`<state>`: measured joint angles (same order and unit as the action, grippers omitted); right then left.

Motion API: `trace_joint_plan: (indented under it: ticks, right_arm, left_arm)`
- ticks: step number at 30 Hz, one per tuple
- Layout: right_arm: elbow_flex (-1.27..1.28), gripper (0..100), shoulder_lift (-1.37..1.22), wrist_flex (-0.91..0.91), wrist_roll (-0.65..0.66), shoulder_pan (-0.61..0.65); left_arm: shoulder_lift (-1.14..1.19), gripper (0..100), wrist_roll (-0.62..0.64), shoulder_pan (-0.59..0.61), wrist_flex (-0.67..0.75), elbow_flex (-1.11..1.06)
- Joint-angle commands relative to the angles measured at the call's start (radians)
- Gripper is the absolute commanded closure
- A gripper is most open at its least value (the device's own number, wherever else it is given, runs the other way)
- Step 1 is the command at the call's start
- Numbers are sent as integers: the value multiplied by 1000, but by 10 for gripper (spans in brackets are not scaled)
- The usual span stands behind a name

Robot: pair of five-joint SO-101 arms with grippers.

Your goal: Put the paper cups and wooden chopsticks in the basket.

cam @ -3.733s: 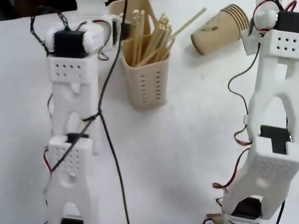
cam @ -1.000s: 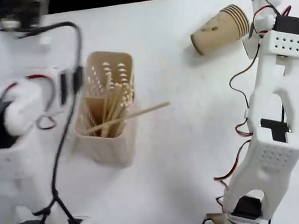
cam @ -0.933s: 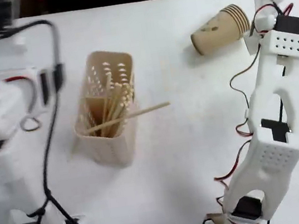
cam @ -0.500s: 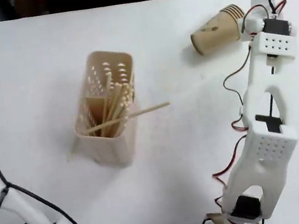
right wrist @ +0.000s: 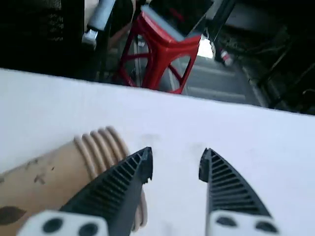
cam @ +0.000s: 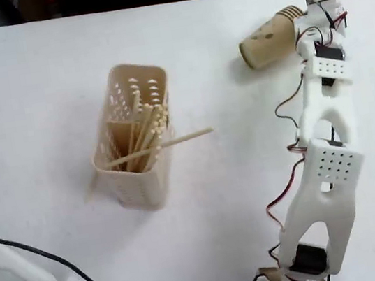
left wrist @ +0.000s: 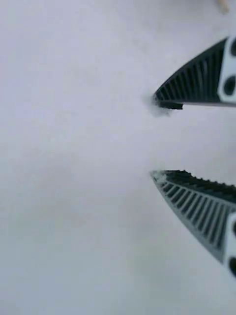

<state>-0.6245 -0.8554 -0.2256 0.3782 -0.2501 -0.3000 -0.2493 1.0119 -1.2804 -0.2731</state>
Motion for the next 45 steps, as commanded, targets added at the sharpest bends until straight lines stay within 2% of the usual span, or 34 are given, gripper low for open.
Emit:
trace_joint_plan:
  ticks: [1,4,9,14,17,21,28,33,35,39,43,45]
  right_arm:
    - [-18,835,16,188,-78,45]
    - [-15,836,-12,286,-51,107]
    - [-18,836,-102,314,230,150]
    - [-18,836,-137,58,562,134]
    - [-49,836,-125,-156,637,128]
    - [-135,836,-101,-484,635,93]
    - [-381,836,-13,-1075,621,-44]
    - [-666,836,127,-1458,365,-143]
    - [-756,836,166,-1495,255,-213]
    - [-770,833,168,-1426,46,-291]
    - [-755,836,70,-1363,35,-257]
    - [-756,836,18,-1412,31,-249]
  left_arm:
    - [-33,787,-8,5,35,-20]
    - [-35,788,-8,8,31,-46]
    - [-35,788,-9,12,34,-78]
    - [-33,788,-2,4,34,-80]
    - [-33,788,-2,4,34,-80]
    - [-33,788,0,5,32,-80]
    - [-27,788,0,-19,34,-83]
    - [-28,789,11,-70,75,-141]
    - [-31,789,38,-73,92,-164]
    - [-33,788,41,-73,92,-170]
    - [-33,788,41,-71,89,-164]
    - [-31,788,41,-71,91,-164]
